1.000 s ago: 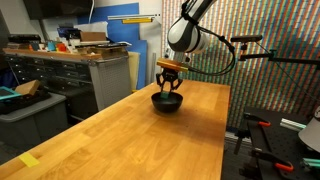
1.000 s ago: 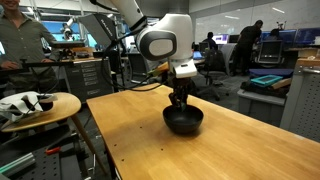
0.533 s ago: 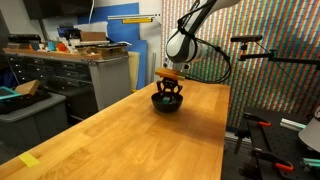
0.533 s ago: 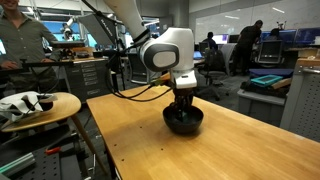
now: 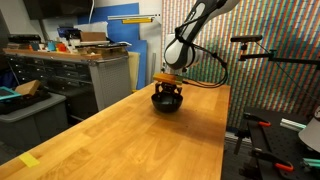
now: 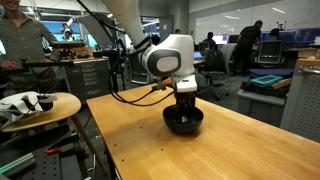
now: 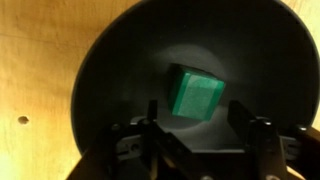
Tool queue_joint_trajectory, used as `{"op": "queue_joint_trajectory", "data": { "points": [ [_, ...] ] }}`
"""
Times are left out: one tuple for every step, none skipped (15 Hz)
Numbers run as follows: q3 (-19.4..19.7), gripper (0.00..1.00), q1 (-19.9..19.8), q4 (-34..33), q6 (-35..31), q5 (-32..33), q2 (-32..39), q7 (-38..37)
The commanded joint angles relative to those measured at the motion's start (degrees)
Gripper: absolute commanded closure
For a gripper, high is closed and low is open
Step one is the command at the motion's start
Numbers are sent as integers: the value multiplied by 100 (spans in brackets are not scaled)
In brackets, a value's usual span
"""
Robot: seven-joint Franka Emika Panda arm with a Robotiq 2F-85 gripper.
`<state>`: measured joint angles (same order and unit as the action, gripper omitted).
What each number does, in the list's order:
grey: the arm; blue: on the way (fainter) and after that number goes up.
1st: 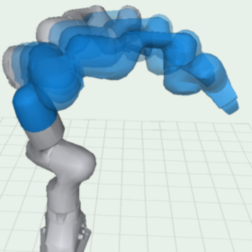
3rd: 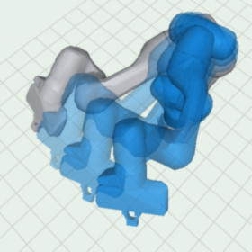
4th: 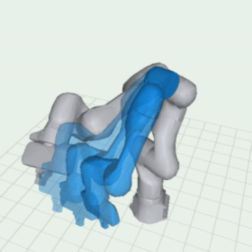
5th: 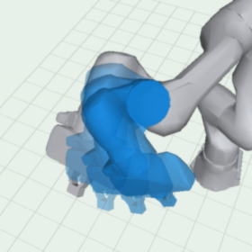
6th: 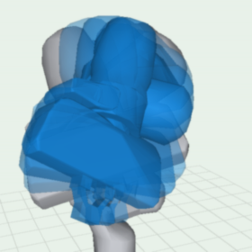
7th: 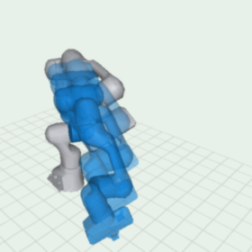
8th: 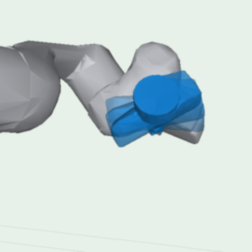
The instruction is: Put the green cube inside the black bowl
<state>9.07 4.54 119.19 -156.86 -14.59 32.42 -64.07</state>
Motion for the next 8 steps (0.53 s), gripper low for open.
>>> {"op": "queue_joint_trajectory", "data": {
  "points": [
    [100, 0, 88, 321, -33, 103, -388, -122],
    [60, 0, 66, 430, -27, 83, -512, -68],
    [39, 0, 85, 612, 4, 120, -729, -2],
    [62, 0, 133, 736, 22, 197, -878, 10],
    [107, 0, 231, 922, 21, 344, -1124, 6],
    [121, 0, 293, 1066, 45, 487, -1344, 3],
    [154, 0, 393, 1237, 69, 711, -1637, -18],
    [142, 0, 453, 1363, 129, 905, -1903, -21]
  ]
}}
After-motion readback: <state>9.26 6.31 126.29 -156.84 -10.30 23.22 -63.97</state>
